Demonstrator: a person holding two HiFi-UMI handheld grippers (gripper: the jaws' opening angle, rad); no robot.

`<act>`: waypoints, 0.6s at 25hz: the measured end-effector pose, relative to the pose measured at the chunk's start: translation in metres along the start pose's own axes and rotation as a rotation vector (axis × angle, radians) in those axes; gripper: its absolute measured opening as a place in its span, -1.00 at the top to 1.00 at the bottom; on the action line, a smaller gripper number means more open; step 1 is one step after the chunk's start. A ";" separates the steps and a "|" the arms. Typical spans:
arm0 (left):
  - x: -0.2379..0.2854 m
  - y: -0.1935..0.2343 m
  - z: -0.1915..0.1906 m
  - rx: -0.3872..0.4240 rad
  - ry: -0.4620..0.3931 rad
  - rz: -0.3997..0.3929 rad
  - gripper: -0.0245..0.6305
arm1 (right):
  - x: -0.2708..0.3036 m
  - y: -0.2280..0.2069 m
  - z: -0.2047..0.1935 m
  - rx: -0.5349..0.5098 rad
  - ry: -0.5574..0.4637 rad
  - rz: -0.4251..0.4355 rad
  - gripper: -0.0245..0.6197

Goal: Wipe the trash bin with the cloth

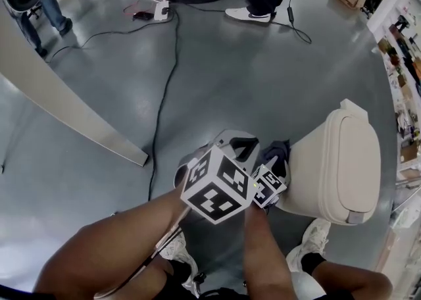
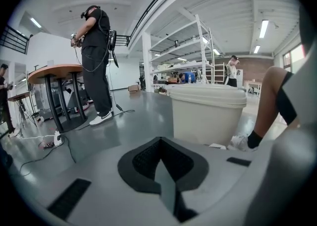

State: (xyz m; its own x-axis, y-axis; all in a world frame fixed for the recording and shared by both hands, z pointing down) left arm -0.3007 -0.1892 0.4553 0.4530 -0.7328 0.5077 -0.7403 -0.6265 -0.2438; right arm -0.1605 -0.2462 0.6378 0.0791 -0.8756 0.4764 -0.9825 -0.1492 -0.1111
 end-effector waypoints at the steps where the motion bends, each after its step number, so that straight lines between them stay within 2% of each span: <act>1: 0.002 -0.001 0.000 0.003 0.002 -0.003 0.93 | 0.003 -0.001 -0.003 0.000 0.011 -0.002 0.76; 6: 0.008 0.000 -0.008 0.011 0.028 -0.008 0.93 | 0.018 -0.003 -0.021 0.003 0.057 -0.013 0.76; 11: 0.010 0.003 -0.004 -0.060 0.037 0.003 0.93 | 0.029 -0.004 -0.029 -0.026 0.096 -0.005 0.76; 15: 0.006 -0.004 -0.004 -0.038 0.071 -0.002 0.93 | 0.010 0.011 -0.027 -0.031 0.069 0.060 0.76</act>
State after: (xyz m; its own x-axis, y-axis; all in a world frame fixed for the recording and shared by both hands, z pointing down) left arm -0.2968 -0.1897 0.4631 0.4189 -0.7100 0.5661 -0.7583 -0.6165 -0.2121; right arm -0.1751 -0.2438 0.6652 0.0088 -0.8487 0.5288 -0.9900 -0.0817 -0.1147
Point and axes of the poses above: the fingertips, and each gripper's own axes: x forward along the fingers, y to its left, z out of its top, the point moved 4 cm from there along -x, backward along the fingers, and after that the axes turned 11 degrees about x, right-handed, at the moved point
